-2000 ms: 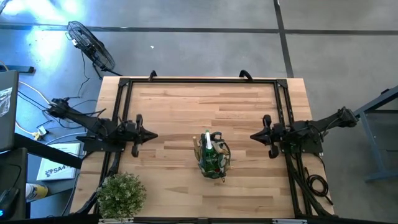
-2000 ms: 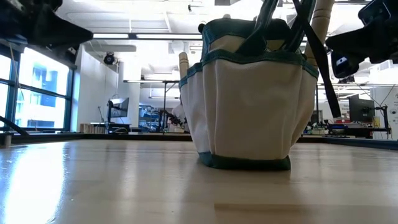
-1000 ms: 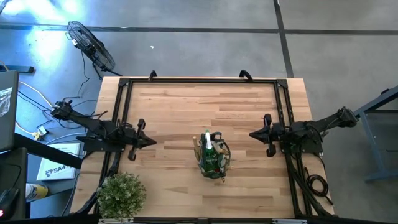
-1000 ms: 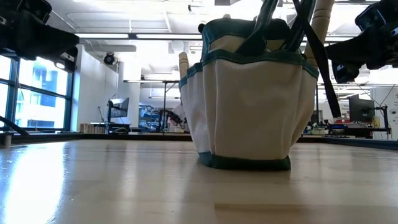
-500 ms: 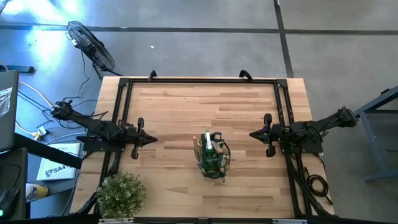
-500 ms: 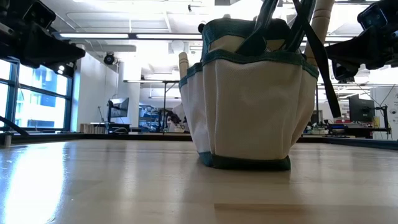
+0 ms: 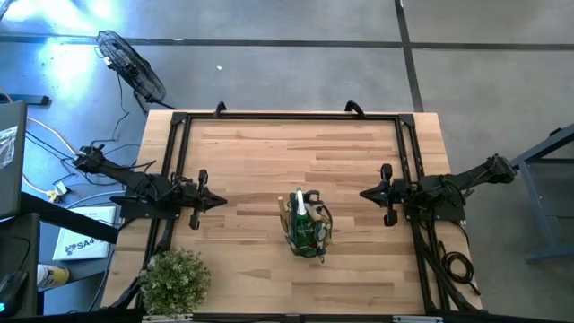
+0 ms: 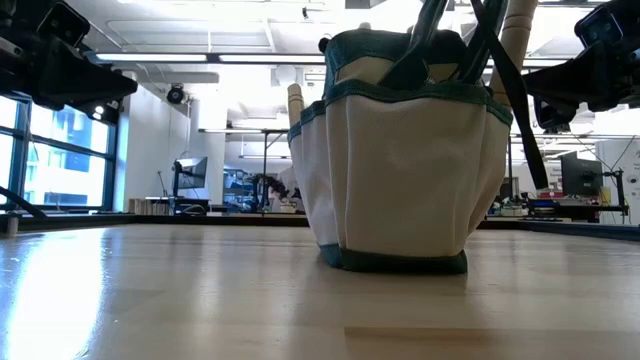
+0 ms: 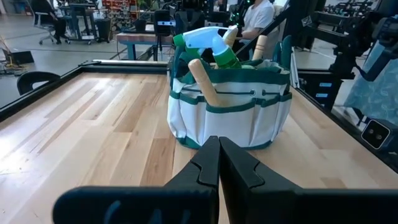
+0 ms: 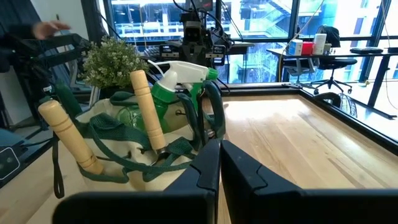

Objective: Pick & Place Garden tools in Gardening bag
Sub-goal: Return to Home Position

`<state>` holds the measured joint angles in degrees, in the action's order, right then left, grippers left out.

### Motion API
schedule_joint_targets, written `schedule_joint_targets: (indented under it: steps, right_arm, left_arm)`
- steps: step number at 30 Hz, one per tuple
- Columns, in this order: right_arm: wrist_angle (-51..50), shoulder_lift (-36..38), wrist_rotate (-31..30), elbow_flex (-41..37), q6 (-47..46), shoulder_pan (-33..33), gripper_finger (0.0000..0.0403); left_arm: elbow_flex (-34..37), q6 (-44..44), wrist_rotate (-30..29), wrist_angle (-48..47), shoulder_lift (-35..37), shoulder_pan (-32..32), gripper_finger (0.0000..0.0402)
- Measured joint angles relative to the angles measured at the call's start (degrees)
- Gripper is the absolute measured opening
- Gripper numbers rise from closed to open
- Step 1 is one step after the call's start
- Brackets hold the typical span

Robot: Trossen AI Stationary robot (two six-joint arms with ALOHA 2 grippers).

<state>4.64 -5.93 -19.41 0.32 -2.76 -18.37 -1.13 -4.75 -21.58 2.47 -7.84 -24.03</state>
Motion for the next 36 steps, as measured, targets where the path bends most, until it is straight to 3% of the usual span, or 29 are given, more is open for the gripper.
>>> schedule_joint_targets:
  steps: [6,8,11,16,27,36]
  right_arm:
    - [0.03,0.0,0.02,0.0,0.0,0.02,0.0005]
    - [0.01,0.0,0.01,0.0,0.0,0.0,0.0005]
    - [-0.01,0.0,0.02,0.0,0.02,0.01,0.0005]
    - [-0.03,-0.21,0.05,0.0,0.02,0.02,0.0005]
    - [-0.04,-0.48,0.05,0.0,0.02,0.0,0.0005]
    - [-0.04,-0.48,0.05,0.0,0.02,0.02,0.0005]
  left_arm:
    - [0.0,0.0,-0.7,-0.05,1.78,-1.68,0.0]
    - [0.0,-0.02,1.46,-0.18,3.82,-0.98,0.0]
    - [0.0,-0.05,5.09,-0.44,7.91,2.4,0.0]
    - [-0.09,-0.11,5.99,2.46,7.45,7.15,0.0]
    - [-0.09,-0.07,5.58,-0.67,7.48,22.36,0.0]
    - [-0.09,-0.06,5.6,-0.73,7.48,23.28,0.0]
